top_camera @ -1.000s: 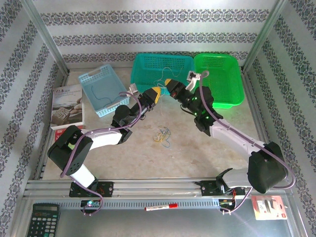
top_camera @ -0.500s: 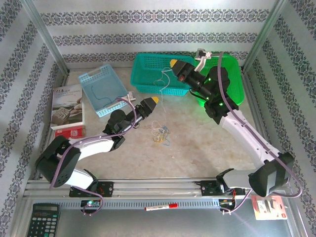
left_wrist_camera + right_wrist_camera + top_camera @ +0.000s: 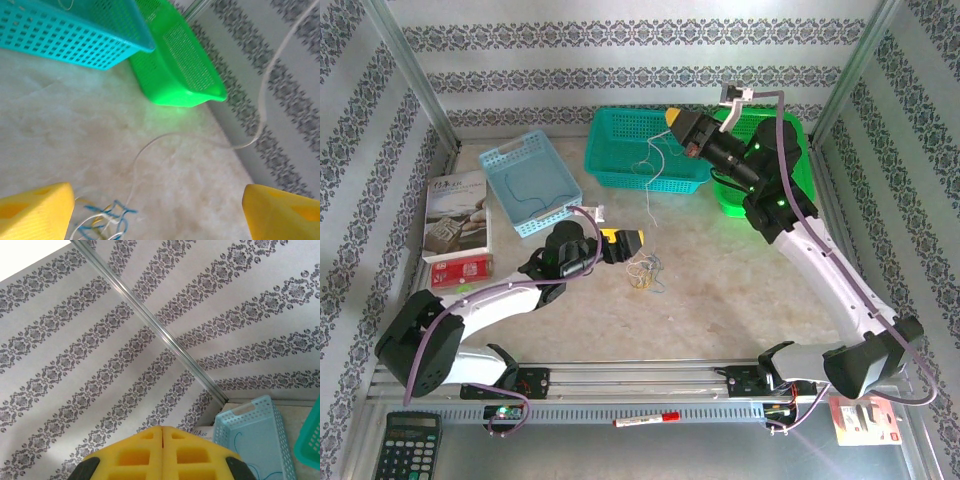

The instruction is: Untangle the cables

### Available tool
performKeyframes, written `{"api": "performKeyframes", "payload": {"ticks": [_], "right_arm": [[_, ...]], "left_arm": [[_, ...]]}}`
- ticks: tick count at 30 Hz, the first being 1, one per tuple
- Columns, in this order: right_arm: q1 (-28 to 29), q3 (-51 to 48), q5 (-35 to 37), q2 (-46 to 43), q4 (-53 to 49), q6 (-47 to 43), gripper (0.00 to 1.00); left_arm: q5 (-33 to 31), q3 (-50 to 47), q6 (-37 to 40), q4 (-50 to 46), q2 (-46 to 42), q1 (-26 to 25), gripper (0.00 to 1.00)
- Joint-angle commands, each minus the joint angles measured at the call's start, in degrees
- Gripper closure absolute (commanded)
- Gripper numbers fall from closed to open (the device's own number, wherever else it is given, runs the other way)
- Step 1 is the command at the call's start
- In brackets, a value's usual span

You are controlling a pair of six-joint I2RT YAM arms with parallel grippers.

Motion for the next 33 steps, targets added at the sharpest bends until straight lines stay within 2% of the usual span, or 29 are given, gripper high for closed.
{"api": "performKeyframes", "payload": {"ticks": [1, 15, 17, 20, 24, 29, 33], "right_arm": [[-0.45, 2.93, -1.58, -0.39, 0.02, -1.65, 1.00], [0.08, 5.48, -1.66, -0.87, -0.77, -2.05, 1.00], [0.04, 6.12, -1.59, -0.79, -1.05, -2.35, 1.00], [0.04, 7.96, -1.89, -0.54, -1.77, -2.70, 1.00], [-0.29, 12.21, -2.33, 0.45, -3.31, -3.51, 1.00], [-2.01, 19.72, -3.08, 2.49, -4.88, -3.73, 1.00], [-3.72, 25.88, -3.23, 4.36, -5.55, -3.32, 1.00]], "left_arm": [[0.94, 1.18, 6.12, -5.30, 2.04, 0.06, 0.13], [0.52, 11.09, 11.03, -7.73, 14.24, -2.91, 0.16], [0.61, 12.19, 11.11, -7.47, 15.99, -3.16, 0.22], [0.50, 13.30, 11.08, -6.73, 18.65, -3.45, 0.37], [0.61, 14.21, 10.89, -6.26, 21.71, -3.73, 0.52], [0.70, 13.38, 10.51, -5.67, 24.03, -3.80, 0.62], [0.69, 11.74, 9.91, -4.59, 25.01, -3.89, 0.63]]}}
